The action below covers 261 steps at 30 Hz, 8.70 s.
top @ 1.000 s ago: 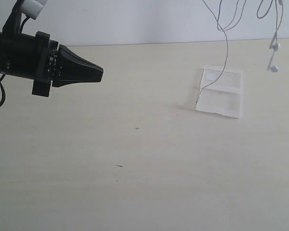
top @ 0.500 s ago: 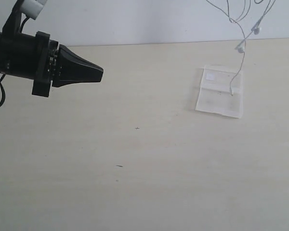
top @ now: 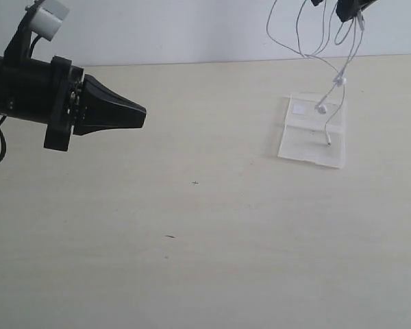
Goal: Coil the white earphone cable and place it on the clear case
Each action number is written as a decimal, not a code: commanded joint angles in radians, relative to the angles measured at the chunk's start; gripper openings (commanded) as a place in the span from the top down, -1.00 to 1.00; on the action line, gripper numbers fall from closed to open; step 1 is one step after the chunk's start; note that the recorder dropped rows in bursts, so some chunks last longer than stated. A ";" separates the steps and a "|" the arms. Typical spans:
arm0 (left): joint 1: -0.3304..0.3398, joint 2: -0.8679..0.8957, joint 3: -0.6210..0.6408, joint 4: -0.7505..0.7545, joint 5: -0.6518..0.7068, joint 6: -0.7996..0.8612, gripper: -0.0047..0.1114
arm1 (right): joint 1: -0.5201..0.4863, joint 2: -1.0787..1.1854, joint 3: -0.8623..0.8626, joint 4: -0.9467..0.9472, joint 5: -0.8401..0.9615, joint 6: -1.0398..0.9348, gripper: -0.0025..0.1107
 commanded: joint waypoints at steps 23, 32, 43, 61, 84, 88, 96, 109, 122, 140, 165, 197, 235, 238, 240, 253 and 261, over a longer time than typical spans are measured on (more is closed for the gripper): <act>0.000 -0.006 0.045 -0.063 -0.016 0.090 0.92 | -0.126 0.003 0.391 0.220 -0.529 0.098 0.96; 0.003 -0.006 0.045 -0.063 -0.017 0.090 0.92 | -0.123 0.039 0.462 0.238 -0.632 0.098 0.96; 0.003 -0.006 0.045 -0.066 -0.017 0.090 0.92 | -0.123 0.109 0.545 0.260 -0.715 0.098 0.96; 0.003 -0.006 0.045 -0.067 -0.020 0.090 0.92 | -0.123 0.229 0.579 0.307 -0.791 0.098 0.96; 0.003 -0.006 0.045 -0.072 -0.027 0.090 0.92 | -0.123 0.173 0.579 0.312 -0.758 0.100 -0.07; 0.003 -0.006 0.045 -0.072 -0.029 0.090 0.92 | -0.123 0.127 0.579 0.304 -0.737 0.100 -0.15; 0.003 -0.006 0.045 -0.070 -0.041 0.090 0.92 | -0.123 0.064 0.579 0.302 -0.697 0.100 -0.25; 0.001 -0.006 0.045 -0.073 -0.055 0.092 0.92 | -0.123 0.006 0.537 0.302 -0.655 0.045 0.06; 0.087 -0.107 0.186 -0.288 -0.077 0.120 0.92 | -0.107 -0.378 0.911 0.280 -0.885 -0.027 0.96; 0.188 -1.151 0.775 -0.630 0.276 -0.034 0.92 | 0.161 -1.333 1.403 0.366 -0.845 -0.026 0.96; 0.186 -1.659 0.857 -0.351 1.014 -0.402 0.92 | 0.161 -1.485 1.403 0.417 -0.808 0.005 0.96; 0.192 -1.658 0.939 -1.578 1.091 0.907 0.92 | 0.161 -1.485 1.403 0.416 -0.808 0.003 0.96; 0.192 -1.658 0.939 -1.577 1.091 0.910 0.92 | -0.101 -1.810 1.722 0.434 -1.162 -0.210 0.96; 0.192 -1.658 0.939 -1.577 1.091 0.910 0.92 | -0.101 -1.810 1.722 0.435 -1.086 -0.235 0.96; 0.192 -1.658 0.939 -1.577 1.091 0.910 0.92 | -0.101 -1.810 1.722 0.443 -1.051 -0.233 0.96; 0.192 -1.658 0.939 -1.577 1.091 0.913 0.92 | -0.101 -1.810 1.722 0.441 -1.044 -0.233 0.96; 0.192 -1.658 0.939 -1.577 1.091 0.915 0.92 | -0.101 -1.810 1.722 0.441 -1.044 -0.233 0.96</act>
